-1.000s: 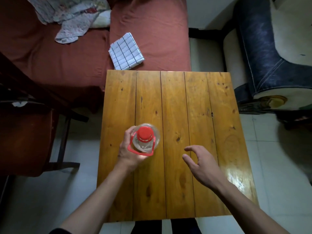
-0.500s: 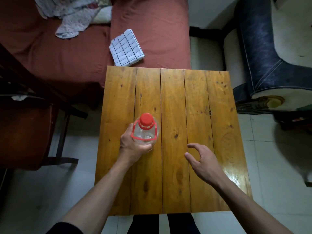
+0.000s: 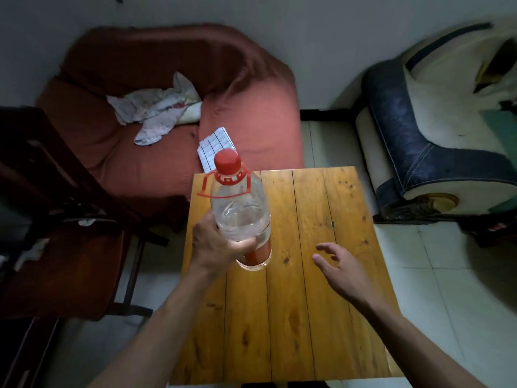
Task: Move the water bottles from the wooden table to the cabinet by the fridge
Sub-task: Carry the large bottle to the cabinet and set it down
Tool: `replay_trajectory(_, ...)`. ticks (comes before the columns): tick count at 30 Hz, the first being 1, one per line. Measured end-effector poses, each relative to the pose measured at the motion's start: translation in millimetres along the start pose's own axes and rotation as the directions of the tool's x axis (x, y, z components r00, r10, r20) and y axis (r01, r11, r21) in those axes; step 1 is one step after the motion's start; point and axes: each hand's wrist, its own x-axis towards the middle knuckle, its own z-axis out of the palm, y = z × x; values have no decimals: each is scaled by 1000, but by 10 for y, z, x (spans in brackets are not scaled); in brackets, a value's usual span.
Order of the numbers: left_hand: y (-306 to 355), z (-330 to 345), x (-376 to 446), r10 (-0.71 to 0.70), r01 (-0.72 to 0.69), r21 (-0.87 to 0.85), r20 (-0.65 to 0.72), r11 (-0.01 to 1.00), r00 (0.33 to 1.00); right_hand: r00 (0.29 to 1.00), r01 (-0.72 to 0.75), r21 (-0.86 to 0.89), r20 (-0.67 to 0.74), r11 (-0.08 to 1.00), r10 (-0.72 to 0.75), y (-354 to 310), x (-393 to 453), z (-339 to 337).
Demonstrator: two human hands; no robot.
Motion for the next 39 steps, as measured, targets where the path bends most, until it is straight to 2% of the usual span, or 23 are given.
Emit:
replay_trajectory(4,739,-89,87,129,-133,-74,-59,988,990,1000,25,188,-22,982,-21,-273,-141,-370)
replay_trajectory(8,1241,-111,143,199,-205,-112,-65,972,978,991,77,291,-125,954,-41,-525,-385,-704)
replay_trajectory(13,1596,-67,77,261,-253,-236,3,938,965,976,85,430,-217,899,11,-716,-836,-884)
replay_trajectory(17,1752,-13,-85,354,-311,-301,99,901,930,963,64,609,-247,791,112,-800,-1259,-781)
replay_trajectory(21,1849,98,-264,474,-392,-346,193,852,859,933,23,791,-237,611,272,-699,-1685,-670)
replay_trajectory(23,1878,196,-362,499,-400,-363,240,842,832,918,28,860,-224,510,328,-607,-1919,-656)
replay_trajectory(25,1925,313,-514,517,-389,-393,302,833,801,899,31,892,-223,452,378,-493,-2168,-656)
replay_trajectory(34,2382,991,-1555,594,-368,-485,487,793,640,830,106,911,-301,398,470,182,-3372,-717)
replay_trajectory(39,2812,1511,-2415,653,-421,-499,576,757,491,779,184,922,-348,340,521,747,-4208,-841)
